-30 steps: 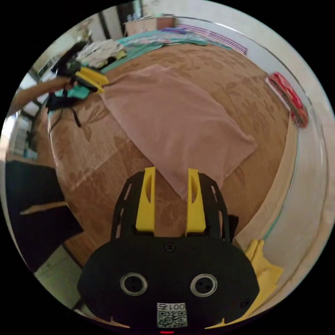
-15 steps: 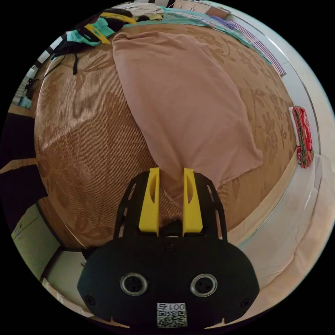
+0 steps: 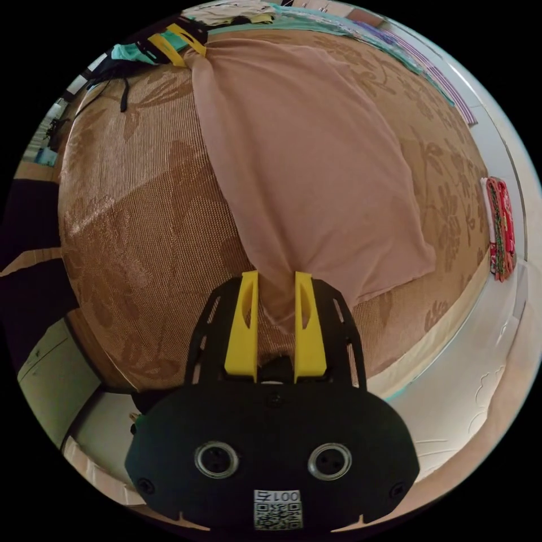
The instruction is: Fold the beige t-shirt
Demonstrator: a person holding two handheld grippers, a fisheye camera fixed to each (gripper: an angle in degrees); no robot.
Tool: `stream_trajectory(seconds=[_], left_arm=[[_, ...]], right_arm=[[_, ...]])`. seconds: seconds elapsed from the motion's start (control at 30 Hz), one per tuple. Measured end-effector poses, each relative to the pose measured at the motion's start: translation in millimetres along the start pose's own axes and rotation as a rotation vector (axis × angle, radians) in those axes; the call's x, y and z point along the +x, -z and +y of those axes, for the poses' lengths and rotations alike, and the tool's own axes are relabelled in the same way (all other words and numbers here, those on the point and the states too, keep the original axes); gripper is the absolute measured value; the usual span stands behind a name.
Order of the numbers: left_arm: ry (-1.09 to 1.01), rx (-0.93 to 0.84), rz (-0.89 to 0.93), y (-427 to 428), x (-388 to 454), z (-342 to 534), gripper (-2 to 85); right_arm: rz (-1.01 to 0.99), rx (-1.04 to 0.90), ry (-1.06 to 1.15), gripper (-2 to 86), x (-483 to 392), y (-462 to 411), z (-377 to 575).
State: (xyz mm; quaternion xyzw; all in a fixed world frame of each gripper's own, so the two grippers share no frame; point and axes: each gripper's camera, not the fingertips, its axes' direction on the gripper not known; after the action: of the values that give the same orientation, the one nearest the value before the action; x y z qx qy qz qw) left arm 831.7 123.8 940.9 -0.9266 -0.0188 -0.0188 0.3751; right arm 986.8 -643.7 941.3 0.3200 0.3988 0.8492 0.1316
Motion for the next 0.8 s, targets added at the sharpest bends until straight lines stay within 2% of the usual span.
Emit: stream_trajectory(seconds=[0.1,0.23,0.43,0.5,0.57,0.67,0.8], left_arm=[[0.006,-0.02,-0.029,11,-14,0,4.2],[0.106,0.047,0.035,49,-41,23,3.8],[0.15,0.281,0.256,160,-95,108,3.8],[0.223,0.382,0.365,196,-135,147,3.7],[0.265,0.457,0.394,211,-167,169,3.6],[0.24,0.507,0.389,208,-221,176,3.6],[0.207,0.46,0.415,140,-304,144,3.5]], right_arm=[[0.014,0.001,-0.016,4.5,21,13,0],[-0.007,0.05,-0.08,2.9,43,57,14],[-0.134,0.062,-0.035,2.1,52,175,57],[-0.171,0.086,-0.06,2.1,67,215,69],[-0.196,0.135,-0.101,2.1,90,248,77],[-0.191,0.205,-0.107,2.1,135,273,75],[-0.11,0.197,-0.045,2.2,215,242,37]])
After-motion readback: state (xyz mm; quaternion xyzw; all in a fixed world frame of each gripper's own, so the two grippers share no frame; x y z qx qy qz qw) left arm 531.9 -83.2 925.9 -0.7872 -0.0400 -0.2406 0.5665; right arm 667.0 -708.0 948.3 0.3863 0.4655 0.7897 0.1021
